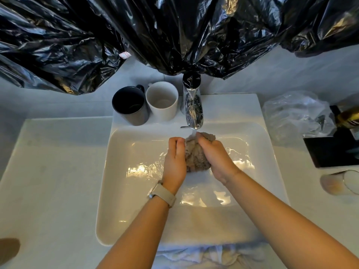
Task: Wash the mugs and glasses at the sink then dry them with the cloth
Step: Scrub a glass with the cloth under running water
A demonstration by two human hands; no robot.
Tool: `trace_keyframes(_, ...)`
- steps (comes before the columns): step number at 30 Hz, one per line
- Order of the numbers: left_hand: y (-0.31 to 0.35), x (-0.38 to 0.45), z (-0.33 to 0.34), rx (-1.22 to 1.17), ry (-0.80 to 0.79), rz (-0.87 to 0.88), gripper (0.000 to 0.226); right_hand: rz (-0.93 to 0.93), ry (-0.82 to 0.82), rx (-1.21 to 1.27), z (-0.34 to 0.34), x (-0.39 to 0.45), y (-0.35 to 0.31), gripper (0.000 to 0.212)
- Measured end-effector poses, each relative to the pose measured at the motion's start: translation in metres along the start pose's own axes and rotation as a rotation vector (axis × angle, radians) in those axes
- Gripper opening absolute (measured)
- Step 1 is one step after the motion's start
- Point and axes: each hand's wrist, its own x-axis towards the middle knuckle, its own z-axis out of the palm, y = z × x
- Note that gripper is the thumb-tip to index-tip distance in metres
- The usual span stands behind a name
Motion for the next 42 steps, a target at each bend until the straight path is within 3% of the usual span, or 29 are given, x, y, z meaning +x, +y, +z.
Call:
trace_keyframes(3, 0.015, 0.016, -0.008, -0.410, -0.187, -0.451, 0.044, -0.475, 0.135, -0.250, 0.006, -0.016, 0.018, 0.038)
trace_keyframes(5, 0.021, 0.015, -0.010, -0.448, -0.245, -0.508, 0.049, -0.643, 0.130, -0.299, 0.004, -0.021, 0.026, 0.041)
trace_keyframes(8, 0.018, 0.005, 0.002, -0.250, -0.064, -0.335, 0.048, -0.447, 0.135, -0.068, 0.006, -0.018, 0.016, 0.031)
trace_keyframes(11, 0.009, -0.008, 0.004, 0.163, 0.143, 0.067, 0.036, -0.048, 0.042, 0.072, 0.003, -0.003, -0.003, 0.027)
trace_keyframes(14, 0.004, -0.011, -0.006, 0.387, 0.070, 0.345, 0.041, 0.202, -0.139, 0.214, -0.005, 0.003, -0.019, 0.021)
trace_keyframes(16, 0.001, -0.008, -0.012, 0.305, 0.008, 0.306, 0.042, 0.114, -0.130, 0.170, -0.005, 0.000, -0.014, 0.026)
trace_keyframes(20, 0.012, 0.003, -0.027, -0.008, -0.261, -0.147, 0.061, -0.268, -0.138, 0.162, -0.001, -0.018, 0.013, 0.023)
trace_keyframes(22, 0.014, 0.001, -0.031, -0.104, -0.320, -0.233, 0.059, -0.324, -0.218, 0.129, -0.003, -0.020, 0.020, 0.018)
trace_keyframes(24, 0.011, 0.000, -0.027, -0.013, -0.200, -0.208, 0.051, -0.244, -0.316, 0.062, -0.006, -0.016, 0.016, 0.024)
trace_keyframes(26, 0.005, 0.000, -0.027, 0.180, -0.091, -0.026, 0.044, -0.012, -0.458, 0.124, -0.011, -0.008, 0.009, 0.034)
trace_keyframes(29, 0.000, 0.004, -0.034, 0.413, -0.228, 0.273, 0.045, 0.294, -0.577, 0.339, -0.017, -0.002, -0.001, 0.031)
trace_keyframes(31, -0.003, 0.007, -0.038, 0.347, -0.288, 0.263, 0.039, 0.242, -0.534, 0.347, -0.015, 0.000, 0.000, 0.032)
trace_keyframes(35, 0.000, 0.017, -0.034, 0.016, -0.353, -0.176, 0.063, -0.165, -0.337, 0.087, -0.005, -0.008, 0.013, 0.017)
trace_keyframes(36, 0.001, 0.018, -0.032, -0.007, -0.339, -0.207, 0.066, -0.208, -0.326, 0.072, -0.004, -0.009, 0.016, 0.017)
trace_keyframes(38, 0.001, 0.015, -0.027, 0.031, -0.256, -0.119, 0.061, -0.167, -0.352, 0.095, -0.003, -0.007, 0.014, 0.022)
trace_keyframes(42, -0.010, 0.005, -0.030, 0.300, -0.156, 0.274, 0.041, 0.273, -0.508, 0.338, -0.009, 0.000, -0.005, 0.021)
